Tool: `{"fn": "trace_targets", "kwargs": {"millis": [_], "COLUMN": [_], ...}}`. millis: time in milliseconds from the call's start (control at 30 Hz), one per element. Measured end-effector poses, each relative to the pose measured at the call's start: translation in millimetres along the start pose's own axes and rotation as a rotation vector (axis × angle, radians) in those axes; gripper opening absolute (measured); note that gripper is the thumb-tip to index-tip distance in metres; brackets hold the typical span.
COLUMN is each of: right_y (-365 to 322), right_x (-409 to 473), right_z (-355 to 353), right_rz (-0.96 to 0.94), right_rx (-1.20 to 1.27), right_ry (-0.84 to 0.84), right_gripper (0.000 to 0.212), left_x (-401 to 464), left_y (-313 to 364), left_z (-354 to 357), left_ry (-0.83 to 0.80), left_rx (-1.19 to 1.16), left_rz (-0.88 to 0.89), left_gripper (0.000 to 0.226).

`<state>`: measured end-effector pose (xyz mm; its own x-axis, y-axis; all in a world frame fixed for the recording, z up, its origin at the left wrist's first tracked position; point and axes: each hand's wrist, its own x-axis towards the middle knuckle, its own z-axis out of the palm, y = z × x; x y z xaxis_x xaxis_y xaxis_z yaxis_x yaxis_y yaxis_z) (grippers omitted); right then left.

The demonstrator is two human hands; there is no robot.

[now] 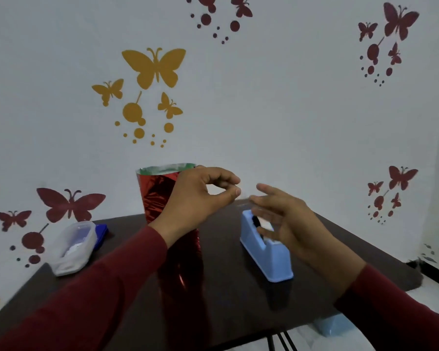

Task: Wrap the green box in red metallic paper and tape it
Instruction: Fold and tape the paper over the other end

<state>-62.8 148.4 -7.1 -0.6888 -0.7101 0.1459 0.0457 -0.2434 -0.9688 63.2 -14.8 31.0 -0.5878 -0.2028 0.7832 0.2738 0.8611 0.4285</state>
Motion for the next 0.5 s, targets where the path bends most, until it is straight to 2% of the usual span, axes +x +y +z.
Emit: {"fn": "trace_targets", "kwargs": {"millis": [100,200,333,400,500], "right_y": [-25,-45,-50,-49,-49], "right_x": [1,8,25,36,52], "right_z": [29,60,87,96,108], "right_rz": [-0.291,-0.424,-0.39,-0.338,-0.202], "right_rx": [-0.297,-0.478,-0.516,-0.505,-0.275], "right_ry": [-0.039,-0.067,-0.078,-0.072,-0.1], "right_gripper": [0.047,0.047,0.052,0.057,0.059], "left_x": [9,16,20,22,21], "left_y": [6,8,3,-5,-23], "left_z": [-30,-60,-88,-104,-131], "left_ry": [-0.02,-0.022,0.024,0.155,0.32], "left_rx": [0.015,0.093,0.214,0.242,0.279], "left_rz": [-0.057,-0.077,-0.112,-0.126,-0.177], "left_gripper": [0.013,0.011,0.011,0.011,0.01]}}
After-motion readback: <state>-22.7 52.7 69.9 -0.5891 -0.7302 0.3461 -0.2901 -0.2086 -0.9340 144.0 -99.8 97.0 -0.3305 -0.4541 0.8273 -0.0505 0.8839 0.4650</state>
